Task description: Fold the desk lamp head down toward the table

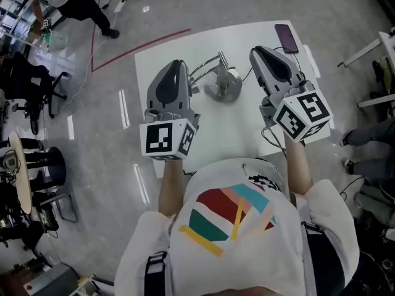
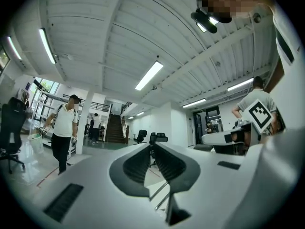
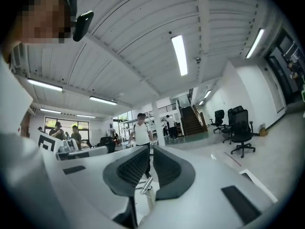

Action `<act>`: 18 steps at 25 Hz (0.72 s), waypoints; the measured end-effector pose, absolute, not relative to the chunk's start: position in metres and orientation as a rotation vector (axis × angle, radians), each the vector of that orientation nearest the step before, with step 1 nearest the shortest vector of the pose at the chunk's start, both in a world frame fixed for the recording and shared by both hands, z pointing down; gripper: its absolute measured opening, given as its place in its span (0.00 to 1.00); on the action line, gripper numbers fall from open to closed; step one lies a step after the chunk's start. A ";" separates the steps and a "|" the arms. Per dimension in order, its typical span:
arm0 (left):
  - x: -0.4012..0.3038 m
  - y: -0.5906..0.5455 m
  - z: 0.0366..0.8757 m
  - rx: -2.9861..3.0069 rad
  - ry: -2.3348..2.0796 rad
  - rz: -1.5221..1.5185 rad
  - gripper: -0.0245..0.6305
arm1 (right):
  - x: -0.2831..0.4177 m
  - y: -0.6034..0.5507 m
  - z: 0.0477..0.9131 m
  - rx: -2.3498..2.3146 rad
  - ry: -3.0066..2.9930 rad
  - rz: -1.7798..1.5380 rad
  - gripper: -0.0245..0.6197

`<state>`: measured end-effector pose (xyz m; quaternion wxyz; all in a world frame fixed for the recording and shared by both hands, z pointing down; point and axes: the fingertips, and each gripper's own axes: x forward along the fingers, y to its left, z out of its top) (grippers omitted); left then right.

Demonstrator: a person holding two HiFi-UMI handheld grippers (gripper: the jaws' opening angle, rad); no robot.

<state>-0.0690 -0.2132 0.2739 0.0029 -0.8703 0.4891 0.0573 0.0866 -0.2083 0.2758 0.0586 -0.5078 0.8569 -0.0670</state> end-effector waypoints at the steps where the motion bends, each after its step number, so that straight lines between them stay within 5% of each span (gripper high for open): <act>1: -0.070 -0.212 0.276 -2.728 1.552 0.188 0.13 | 0.087 -0.206 0.282 -1.557 2.573 -0.220 0.10; 18: -0.068 -0.200 0.291 -2.700 1.585 0.096 0.13 | 0.065 -0.193 0.309 -1.578 2.604 -0.254 0.07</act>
